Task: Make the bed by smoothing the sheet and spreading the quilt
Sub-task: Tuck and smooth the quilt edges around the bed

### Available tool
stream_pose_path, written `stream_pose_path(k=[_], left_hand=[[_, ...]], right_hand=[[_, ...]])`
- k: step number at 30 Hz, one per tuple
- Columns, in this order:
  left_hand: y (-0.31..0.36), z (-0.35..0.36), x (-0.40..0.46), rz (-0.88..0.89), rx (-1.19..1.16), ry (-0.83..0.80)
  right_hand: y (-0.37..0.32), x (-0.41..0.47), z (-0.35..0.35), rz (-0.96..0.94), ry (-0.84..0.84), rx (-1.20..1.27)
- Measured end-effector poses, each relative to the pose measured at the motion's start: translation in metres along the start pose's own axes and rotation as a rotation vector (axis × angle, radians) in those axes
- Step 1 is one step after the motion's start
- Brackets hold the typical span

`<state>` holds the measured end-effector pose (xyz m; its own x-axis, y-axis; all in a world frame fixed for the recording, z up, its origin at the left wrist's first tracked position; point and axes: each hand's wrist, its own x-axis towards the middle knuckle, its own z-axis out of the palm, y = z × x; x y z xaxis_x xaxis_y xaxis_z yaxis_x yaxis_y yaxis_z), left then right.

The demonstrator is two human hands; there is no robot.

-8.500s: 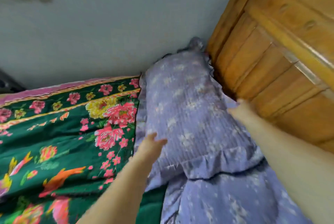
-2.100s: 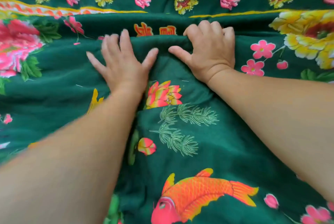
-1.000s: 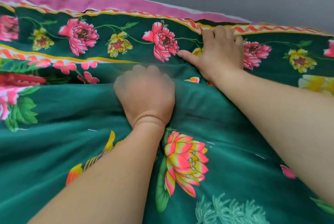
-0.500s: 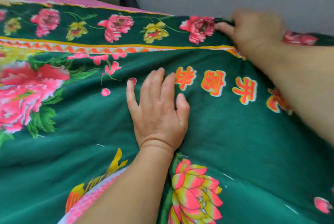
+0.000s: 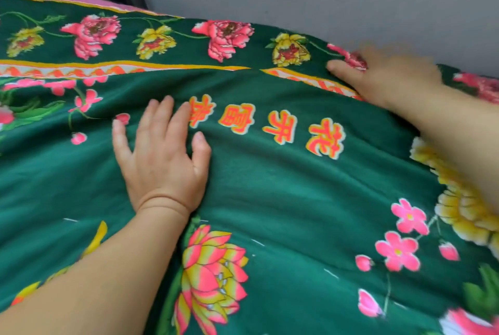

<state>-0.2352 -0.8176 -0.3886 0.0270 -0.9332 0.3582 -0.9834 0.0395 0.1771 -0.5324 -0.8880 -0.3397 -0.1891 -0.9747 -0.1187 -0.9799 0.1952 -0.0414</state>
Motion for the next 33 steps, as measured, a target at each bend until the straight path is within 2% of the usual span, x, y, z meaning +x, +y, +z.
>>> stream_pose_path(k=[3, 6, 8, 13, 16, 17, 19, 21, 22, 24, 25, 26, 27, 28, 30, 31, 33], left_hand=[[0.000, 0.000, 0.000, -0.005, -0.001, -0.004], [-0.002, 0.001, -0.001, -0.003, -0.003, 0.004], [-0.001, 0.002, -0.001, -0.004, -0.015, 0.009], [-0.002, 0.002, -0.002, -0.002, -0.016, 0.017], [-0.001, 0.003, -0.001, 0.002, -0.018, 0.025], [-0.001, 0.003, -0.001, 0.001, -0.016, 0.025], [0.000, 0.001, -0.001, 0.001, -0.017, 0.018], [0.000, 0.002, 0.000, 0.003, -0.012, 0.028], [-0.001, 0.003, 0.000, 0.000, -0.009, 0.024], [-0.002, 0.003, -0.002, 0.002, -0.017, 0.027], [-0.001, 0.003, -0.001, 0.005, -0.017, 0.038], [-0.001, 0.004, -0.001, 0.004, -0.008, 0.046], [-0.001, 0.004, -0.001, 0.002, -0.002, 0.045], [0.000, 0.005, 0.000, 0.003, -0.004, 0.041], [0.000, 0.005, 0.000, 0.005, -0.014, 0.049], [0.000, 0.005, 0.000, 0.005, -0.014, 0.055], [0.000, 0.006, 0.000, 0.002, -0.023, 0.046]], right_hand=[[0.038, -0.020, -0.001, 0.083, -0.001, 0.031], [0.064, -0.001, 0.000, 0.350, -0.085, 0.052], [0.074, 0.008, 0.002, 0.352, -0.075, 0.075], [0.079, 0.013, -0.004, 0.170, 0.214, -0.037], [0.089, 0.022, -0.014, 0.180, 0.414, 0.006], [0.088, 0.027, -0.010, 0.208, 0.411, -0.036], [0.079, 0.035, 0.006, 0.303, 0.276, -0.185], [0.057, 0.038, 0.004, 0.404, 0.176, -0.174], [0.045, 0.038, -0.002, 0.406, 0.193, -0.112], [0.016, 0.030, -0.006, 0.230, 0.290, -0.018], [-0.002, 0.021, -0.002, 0.093, 0.269, 0.007], [-0.021, 0.013, 0.004, -0.053, 0.166, 0.022], [-0.036, 0.010, 0.009, -0.108, 0.029, 0.036], [-0.043, 0.017, 0.010, -0.069, -0.102, 0.034], [-0.056, 0.041, 0.009, 0.084, -0.233, 0.101], [-0.064, 0.048, 0.007, 0.129, -0.241, 0.110], [-0.084, 0.038, 0.007, 0.099, -0.131, 0.054]])
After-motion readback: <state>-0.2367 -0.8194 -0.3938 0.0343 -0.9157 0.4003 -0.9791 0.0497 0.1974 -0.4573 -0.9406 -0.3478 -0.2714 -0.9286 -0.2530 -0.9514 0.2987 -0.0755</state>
